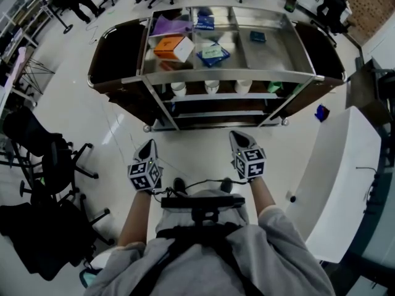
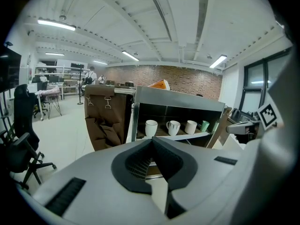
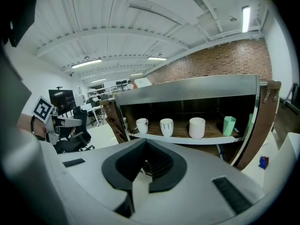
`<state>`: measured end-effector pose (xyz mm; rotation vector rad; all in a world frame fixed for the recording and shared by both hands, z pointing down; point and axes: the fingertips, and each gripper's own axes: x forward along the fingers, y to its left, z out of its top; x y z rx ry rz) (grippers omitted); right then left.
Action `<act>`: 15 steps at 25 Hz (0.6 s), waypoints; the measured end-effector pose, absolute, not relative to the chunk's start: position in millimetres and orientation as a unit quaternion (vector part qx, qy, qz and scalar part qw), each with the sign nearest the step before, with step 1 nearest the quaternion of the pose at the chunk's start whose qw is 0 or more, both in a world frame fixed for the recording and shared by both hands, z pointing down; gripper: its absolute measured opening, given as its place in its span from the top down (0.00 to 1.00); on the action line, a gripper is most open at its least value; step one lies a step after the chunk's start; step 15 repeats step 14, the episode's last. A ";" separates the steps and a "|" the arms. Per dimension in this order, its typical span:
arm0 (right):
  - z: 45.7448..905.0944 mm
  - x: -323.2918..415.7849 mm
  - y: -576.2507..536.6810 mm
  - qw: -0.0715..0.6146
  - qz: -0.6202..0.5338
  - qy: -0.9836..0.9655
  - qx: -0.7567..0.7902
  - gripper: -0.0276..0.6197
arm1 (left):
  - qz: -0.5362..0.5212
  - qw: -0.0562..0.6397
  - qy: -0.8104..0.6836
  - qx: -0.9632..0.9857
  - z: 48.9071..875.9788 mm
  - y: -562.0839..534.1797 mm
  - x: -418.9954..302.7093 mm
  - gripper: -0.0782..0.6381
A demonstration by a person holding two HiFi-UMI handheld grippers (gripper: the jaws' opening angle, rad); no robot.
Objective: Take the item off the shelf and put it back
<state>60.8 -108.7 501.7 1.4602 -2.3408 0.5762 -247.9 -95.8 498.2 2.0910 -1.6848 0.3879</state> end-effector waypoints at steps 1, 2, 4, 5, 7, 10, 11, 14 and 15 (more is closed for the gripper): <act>501.4 60.2 -109.2 0.161 0.202 -0.820 0.511 0.95 | 0.140 0.212 -0.606 0.754 497.8 -96.3 -247.8 0.88; 501.3 59.6 -109.8 0.161 0.201 -0.820 0.510 0.95 | 0.139 0.212 -0.606 0.754 497.5 -96.8 -247.6 0.88; 501.3 58.2 -110.8 0.163 0.200 -0.821 0.509 0.95 | 0.138 0.211 -0.606 0.755 497.6 -97.7 -247.5 0.88; 501.2 57.5 -111.2 0.163 0.200 -0.821 0.509 0.95 | 0.138 0.211 -0.606 0.755 498.0 -97.8 -247.6 0.88; 501.7 57.0 -111.1 0.163 0.200 -0.822 0.508 0.95 | 0.138 0.212 -0.605 0.755 499.6 -97.2 -246.8 0.88; 503.7 57.9 -110.7 0.165 0.201 -0.821 0.507 0.95 | 0.140 0.216 -0.603 0.755 503.5 -95.7 -244.6 0.88; 504.3 58.2 -111.0 0.166 0.202 -0.821 0.507 0.95 | 0.141 0.218 -0.603 0.755 504.6 -95.5 -244.4 0.88; 504.7 59.4 -112.0 0.169 0.202 -0.821 0.507 0.95 | 0.141 0.223 -0.603 0.752 507.7 -95.4 -244.7 0.88; 504.7 59.4 -112.0 0.169 0.202 -0.821 0.507 0.95 | 0.141 0.223 -0.603 0.752 507.7 -95.4 -244.7 0.88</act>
